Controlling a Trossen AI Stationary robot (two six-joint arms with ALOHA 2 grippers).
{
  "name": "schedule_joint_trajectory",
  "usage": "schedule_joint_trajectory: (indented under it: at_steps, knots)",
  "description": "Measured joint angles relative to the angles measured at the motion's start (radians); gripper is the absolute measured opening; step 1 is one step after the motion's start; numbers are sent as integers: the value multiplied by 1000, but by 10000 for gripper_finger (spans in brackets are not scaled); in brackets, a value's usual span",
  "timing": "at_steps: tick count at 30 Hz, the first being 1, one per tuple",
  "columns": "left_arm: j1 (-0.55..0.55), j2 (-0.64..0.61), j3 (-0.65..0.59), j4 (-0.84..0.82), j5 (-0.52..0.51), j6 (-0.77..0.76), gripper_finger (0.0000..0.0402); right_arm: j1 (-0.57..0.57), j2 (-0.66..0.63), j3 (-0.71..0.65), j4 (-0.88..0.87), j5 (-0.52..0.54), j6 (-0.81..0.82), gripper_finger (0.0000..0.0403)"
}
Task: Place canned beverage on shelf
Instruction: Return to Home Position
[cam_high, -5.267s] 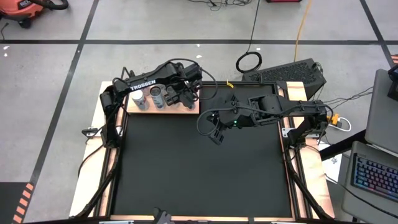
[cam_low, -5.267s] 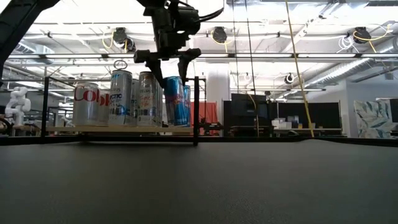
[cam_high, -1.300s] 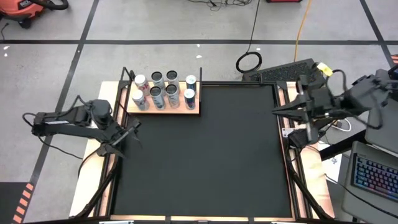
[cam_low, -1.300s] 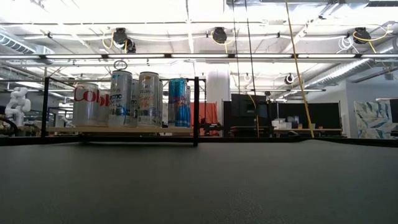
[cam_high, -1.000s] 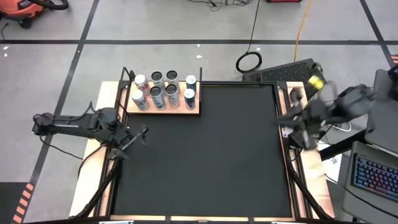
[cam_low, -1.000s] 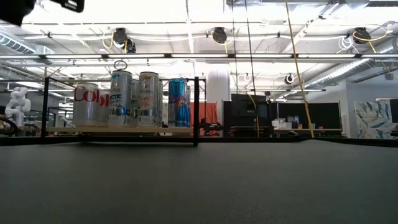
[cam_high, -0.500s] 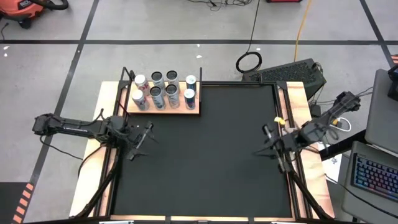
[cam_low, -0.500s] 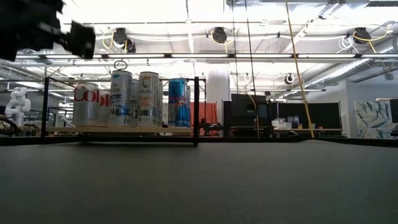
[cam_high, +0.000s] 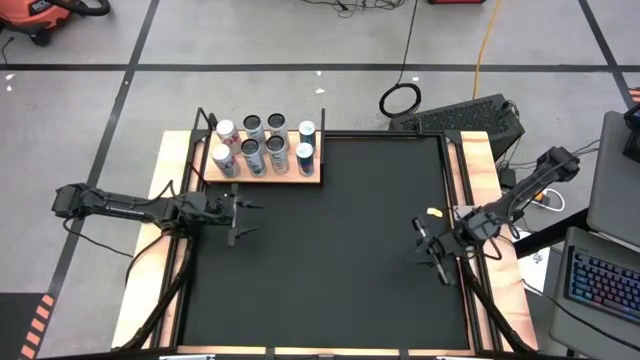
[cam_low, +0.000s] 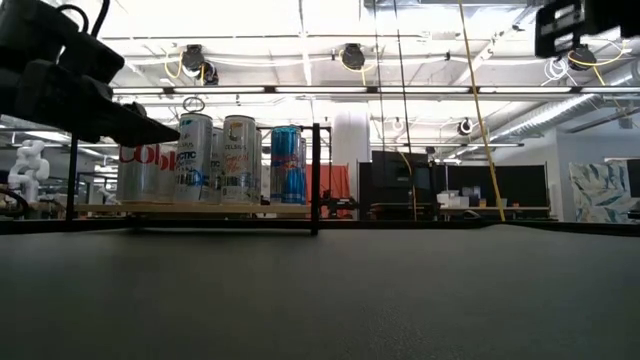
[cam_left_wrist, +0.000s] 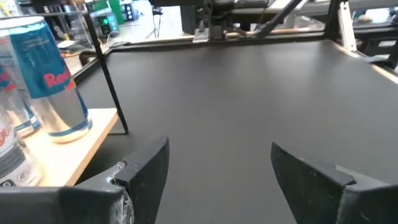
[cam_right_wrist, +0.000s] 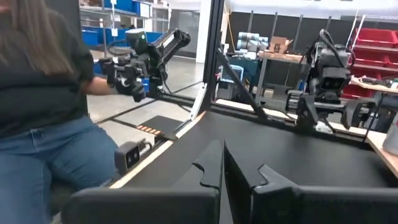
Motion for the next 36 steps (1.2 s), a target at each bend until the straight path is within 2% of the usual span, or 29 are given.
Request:
schedule_joint_trajectory:
  at_steps: [3, 8, 11, 25, 31, 36]
  knots:
    - [0, 0, -2, -3, -2, 0, 283, 0, 0, -57, 62, -42, 2, 0]
    - [0, 0, -2, -2, -5, 4, 283, 0, 0, -135, 211, -268, -26, 0]
    - [0, 0, -2, -2, -15, 7, 283, 0, 0, -173, 250, -337, -41, 0]
    - [0, 0, -3, -43, -24, 36, 283, 0, 1, -208, 202, -329, 7, 0]
    - [0, 0, -3, -48, -25, 82, 283, -1, 1, -209, 143, -201, 46, 0]
    - [0, 0, -4, -33, 9, 108, 283, 0, 1, -210, 131, -198, 37, 0]
